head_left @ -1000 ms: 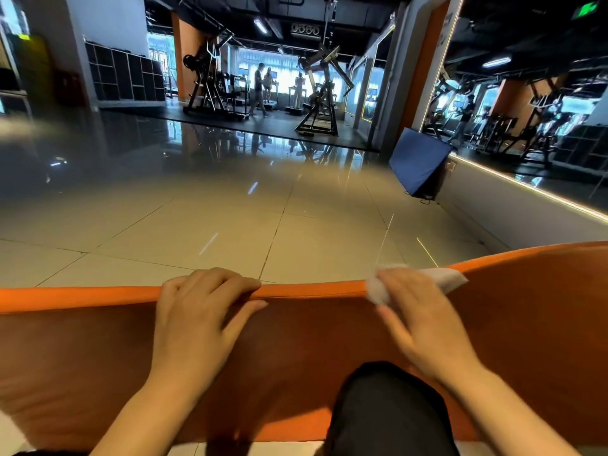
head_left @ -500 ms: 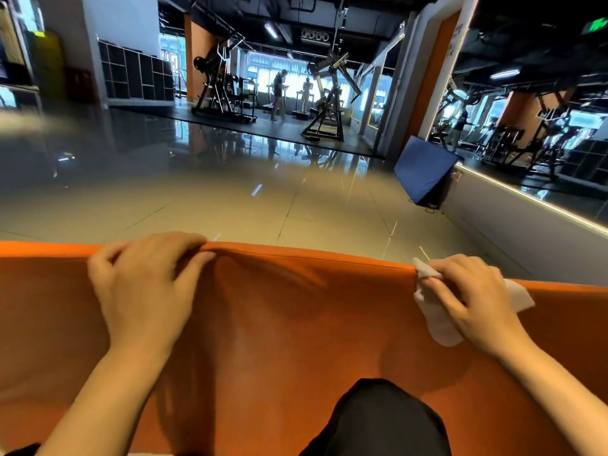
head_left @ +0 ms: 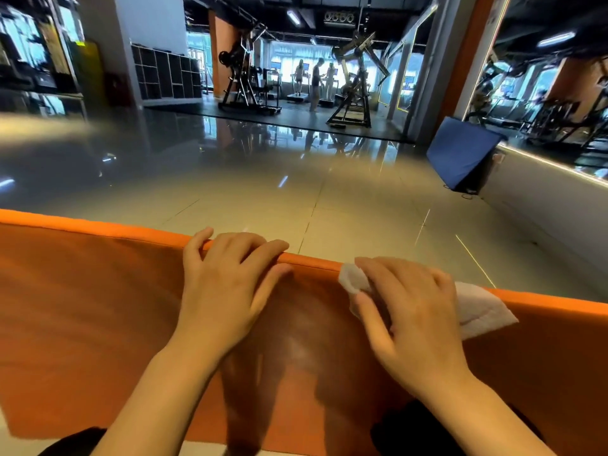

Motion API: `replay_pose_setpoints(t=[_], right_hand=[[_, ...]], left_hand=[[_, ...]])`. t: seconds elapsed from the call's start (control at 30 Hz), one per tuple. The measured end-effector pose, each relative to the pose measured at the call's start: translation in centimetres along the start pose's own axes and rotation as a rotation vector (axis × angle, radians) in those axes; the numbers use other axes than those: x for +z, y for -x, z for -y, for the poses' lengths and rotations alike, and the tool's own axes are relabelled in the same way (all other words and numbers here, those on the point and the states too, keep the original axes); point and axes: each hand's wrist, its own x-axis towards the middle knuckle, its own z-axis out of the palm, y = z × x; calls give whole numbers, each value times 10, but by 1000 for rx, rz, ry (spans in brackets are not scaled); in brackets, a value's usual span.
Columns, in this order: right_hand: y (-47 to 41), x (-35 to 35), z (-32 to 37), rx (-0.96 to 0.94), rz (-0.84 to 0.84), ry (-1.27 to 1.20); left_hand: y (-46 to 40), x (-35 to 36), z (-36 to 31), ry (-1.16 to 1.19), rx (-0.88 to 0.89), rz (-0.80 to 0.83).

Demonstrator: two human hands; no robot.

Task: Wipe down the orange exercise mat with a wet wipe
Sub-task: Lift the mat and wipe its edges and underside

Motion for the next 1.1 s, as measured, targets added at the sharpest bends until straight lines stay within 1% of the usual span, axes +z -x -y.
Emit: replay_pose_setpoints(t=[0.07, 0.1, 0.27, 0.33, 0.4, 0.47, 0.53, 0.6, 0.67, 0.73, 0.77, 0.8, 0.87, 1.0, 1.03, 1.1], right_hand=[[15, -9, -8, -35, 25, 45], [24, -16, -16, -13, 15, 68], [57, -52, -61, 272, 1, 153], [57, -46, -55, 386, -80, 114], [49, -31, -34, 466, -164, 49], [37, -12, -3, 428, -175, -8], [26, 6, 34, 350, -145, -68], [17, 18, 63, 295, -87, -117], [15, 22, 72, 218, -6, -96], [16, 16, 55, 97, 60, -28], [17, 10, 40, 67, 84, -5], [19, 3, 23, 79, 98, 2], [26, -16, -13, 173, 98, 27], [50, -54, -97, 314, 164, 253], [55, -60, -115, 357, 183, 276], [61, -65, -135, 417, 177, 226]], left_hand=[[6, -6, 0, 53, -15, -15], [8, -9, 0, 69, -14, -25], [21, -19, -6, 91, 45, -52], [24, -22, -9, 74, 71, -64], [27, -23, -12, 45, 90, -73], [32, -21, -14, 20, 112, -88], [36, -19, -16, 19, 120, -109], [37, -16, -14, 16, 133, -123], [35, -13, -9, 1, 160, -138], [32, -10, -7, -15, 174, -161], [29, -9, -6, -18, 175, -179], [27, -8, -7, -17, 174, -196], [25, -7, -8, -9, 177, -221], [24, -8, -10, -12, 194, -230], [25, -8, -11, -10, 193, -226], [25, -8, -14, 1, 181, -226]])
